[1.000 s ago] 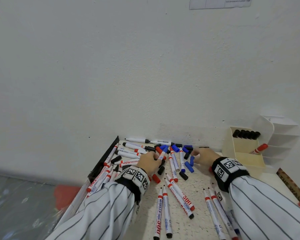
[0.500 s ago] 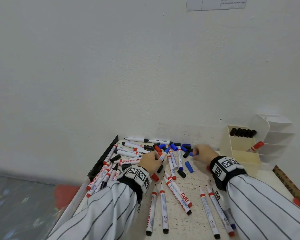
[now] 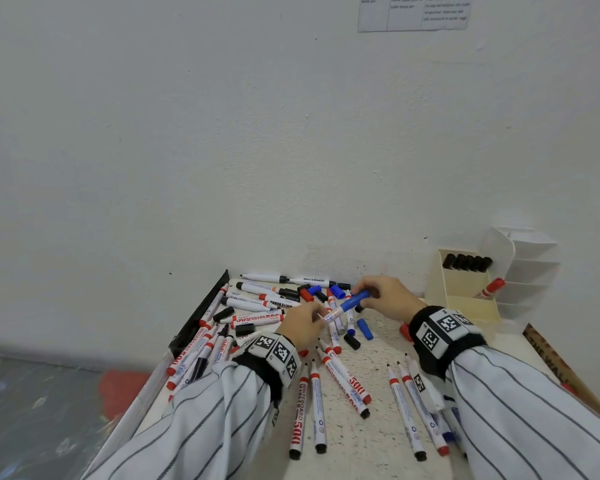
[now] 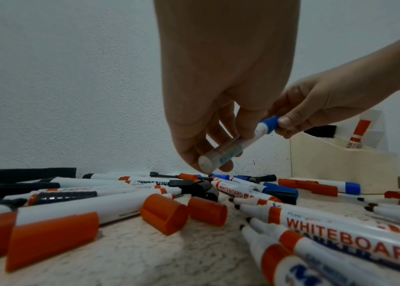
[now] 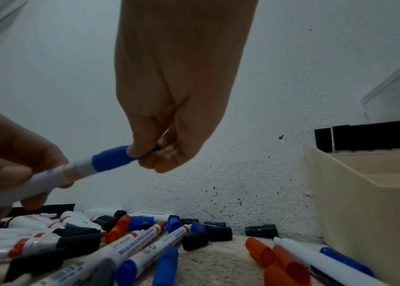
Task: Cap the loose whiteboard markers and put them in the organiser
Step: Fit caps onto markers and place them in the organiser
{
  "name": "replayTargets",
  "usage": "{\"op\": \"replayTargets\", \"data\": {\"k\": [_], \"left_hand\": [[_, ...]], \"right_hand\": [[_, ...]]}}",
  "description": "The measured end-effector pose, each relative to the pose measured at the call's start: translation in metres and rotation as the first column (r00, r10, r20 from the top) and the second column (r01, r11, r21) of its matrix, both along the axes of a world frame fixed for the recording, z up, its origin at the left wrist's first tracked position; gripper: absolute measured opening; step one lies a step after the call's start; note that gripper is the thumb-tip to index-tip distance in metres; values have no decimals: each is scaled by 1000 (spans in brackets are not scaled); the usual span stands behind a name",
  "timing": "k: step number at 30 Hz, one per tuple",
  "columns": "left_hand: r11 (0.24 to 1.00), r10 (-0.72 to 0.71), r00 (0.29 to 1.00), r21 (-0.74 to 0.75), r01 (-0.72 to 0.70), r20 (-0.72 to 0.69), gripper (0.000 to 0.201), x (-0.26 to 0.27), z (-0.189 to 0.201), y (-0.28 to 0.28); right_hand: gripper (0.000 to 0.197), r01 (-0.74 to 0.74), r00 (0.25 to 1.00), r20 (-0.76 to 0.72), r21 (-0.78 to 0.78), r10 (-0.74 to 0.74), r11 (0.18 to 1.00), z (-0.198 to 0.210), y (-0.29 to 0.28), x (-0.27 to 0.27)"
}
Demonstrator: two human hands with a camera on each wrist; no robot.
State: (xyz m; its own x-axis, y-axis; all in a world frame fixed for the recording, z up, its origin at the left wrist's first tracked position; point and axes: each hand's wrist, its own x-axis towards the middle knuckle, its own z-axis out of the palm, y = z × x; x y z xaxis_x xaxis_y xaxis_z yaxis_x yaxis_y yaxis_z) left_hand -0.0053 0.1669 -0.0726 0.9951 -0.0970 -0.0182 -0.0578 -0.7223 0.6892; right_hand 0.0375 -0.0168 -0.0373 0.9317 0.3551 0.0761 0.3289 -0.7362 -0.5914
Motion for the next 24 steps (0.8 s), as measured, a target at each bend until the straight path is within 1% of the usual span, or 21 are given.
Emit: {"op": "replayTargets", "data": {"k": [4, 6, 8, 10, 12, 14, 16, 18, 20, 21, 22, 23, 24], "left_hand": [[999, -13, 1000, -33, 13, 14, 29, -4, 4, -4], [995, -34, 999, -88, 36, 28, 29, -7, 6, -4], [989, -69, 997, -129, 73, 38, 27, -12, 7, -4], [990, -84, 993, -103, 92, 78, 27, -15, 9, -5], [993, -77, 988, -81, 88, 132, 25, -18, 10, -7], [993, -93, 981, -54, 104, 168, 25, -19, 12, -8], [991, -132, 974, 7, 133, 185, 26, -21, 12, -8], [988, -156, 969, 43, 151, 193, 24, -23, 14, -9], [984, -176, 968, 22, 175, 179, 24, -26, 16, -10], [982, -187, 969, 4, 189, 161, 24, -27, 17, -10], [979, -200, 970, -10, 203, 141, 25, -29, 18, -11], [976, -211, 970, -22, 215, 120, 27, -31, 19, -11], [974, -220, 971, -37, 224, 96, 29, -32, 19, -11]], "right_hand": [[15, 20, 994, -110, 69, -12, 997, 0, 0, -7], [27, 57, 991, -125, 71, -48, 996, 1, 1, -11], [42, 92, 992, -90, 47, -88, 995, 1, 2, -16], [45, 114, 992, -69, 57, -110, 992, 0, 4, -20], [44, 138, 989, -71, 83, -132, 987, 0, 4, -24], [41, 150, 987, -71, 49, -147, 987, 2, 4, -28], [30, 163, 983, -78, -40, -166, 986, 2, 5, -31], [21, 182, 980, -69, -68, -187, 981, 1, 6, -32], [22, 169, 984, -33, -97, -172, 981, 2, 6, -36], [20, 163, 986, -12, -118, -165, 980, 2, 5, -37], [13, 197, 980, -4, -105, -198, 975, 3, 5, -39], [13, 207, 978, 15, -129, -207, 970, 2, 5, -41], [20, 218, 976, 36, -129, -215, 968, 2, 4, -43]]}}
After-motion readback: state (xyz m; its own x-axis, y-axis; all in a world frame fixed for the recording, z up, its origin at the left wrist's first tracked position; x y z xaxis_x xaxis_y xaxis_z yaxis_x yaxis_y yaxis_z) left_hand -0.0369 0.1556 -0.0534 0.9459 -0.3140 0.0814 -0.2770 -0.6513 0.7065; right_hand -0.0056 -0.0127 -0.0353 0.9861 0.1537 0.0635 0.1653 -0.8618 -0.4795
